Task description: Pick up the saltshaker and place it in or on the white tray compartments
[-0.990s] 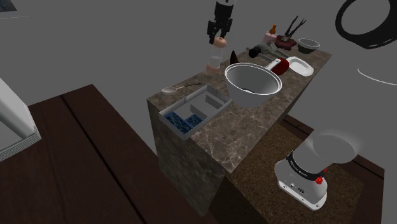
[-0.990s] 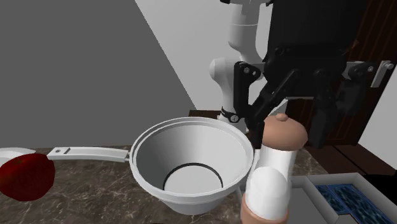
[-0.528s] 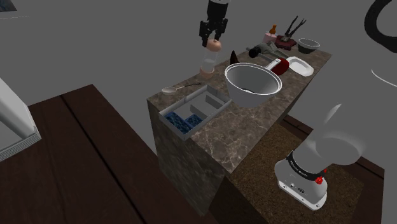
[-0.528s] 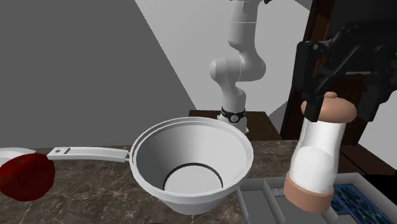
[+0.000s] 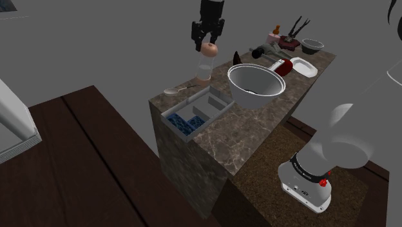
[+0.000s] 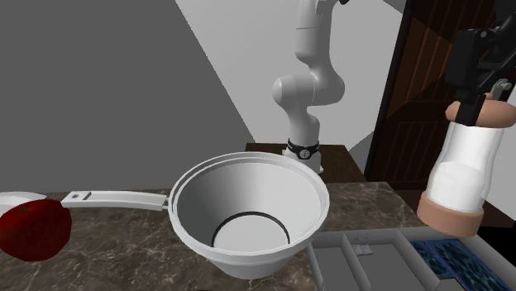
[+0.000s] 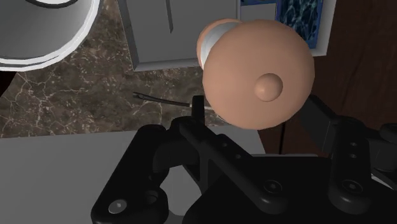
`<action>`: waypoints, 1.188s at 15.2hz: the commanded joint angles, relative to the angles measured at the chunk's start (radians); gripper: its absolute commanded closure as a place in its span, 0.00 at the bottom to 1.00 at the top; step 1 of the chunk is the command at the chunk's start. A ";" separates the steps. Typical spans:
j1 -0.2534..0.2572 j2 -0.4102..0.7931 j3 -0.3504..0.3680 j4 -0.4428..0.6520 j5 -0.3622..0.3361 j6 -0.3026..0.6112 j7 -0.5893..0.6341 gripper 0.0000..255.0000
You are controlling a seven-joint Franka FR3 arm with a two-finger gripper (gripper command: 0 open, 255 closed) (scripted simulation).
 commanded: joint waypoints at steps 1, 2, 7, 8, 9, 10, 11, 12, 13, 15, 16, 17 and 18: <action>0.010 -0.005 0.011 -0.013 0.000 0.008 0.022 1.00; 0.010 -0.006 0.011 -0.028 0.000 0.022 0.022 1.00; 0.010 -0.008 0.011 -0.098 0.000 0.089 0.022 1.00; 0.010 -0.008 0.011 -0.111 0.000 0.103 0.022 1.00; 0.010 -0.008 0.011 -0.124 0.000 0.116 0.022 1.00; 0.010 -0.007 0.011 -0.137 0.000 0.130 0.022 1.00; 0.010 -0.006 0.011 -0.149 0.000 0.143 0.023 1.00; 0.010 -0.005 0.011 -0.162 0.000 0.156 0.023 1.00; 0.010 -0.004 0.011 -0.174 -0.001 0.170 0.023 1.00; 0.010 -0.001 0.012 -0.197 -0.001 0.196 0.023 1.00; 0.010 0.001 0.012 -0.208 -0.001 0.209 0.023 1.00; 0.010 0.003 0.012 -0.219 -0.001 0.223 0.023 1.00; 0.010 0.006 0.012 -0.230 -0.001 0.236 0.023 1.00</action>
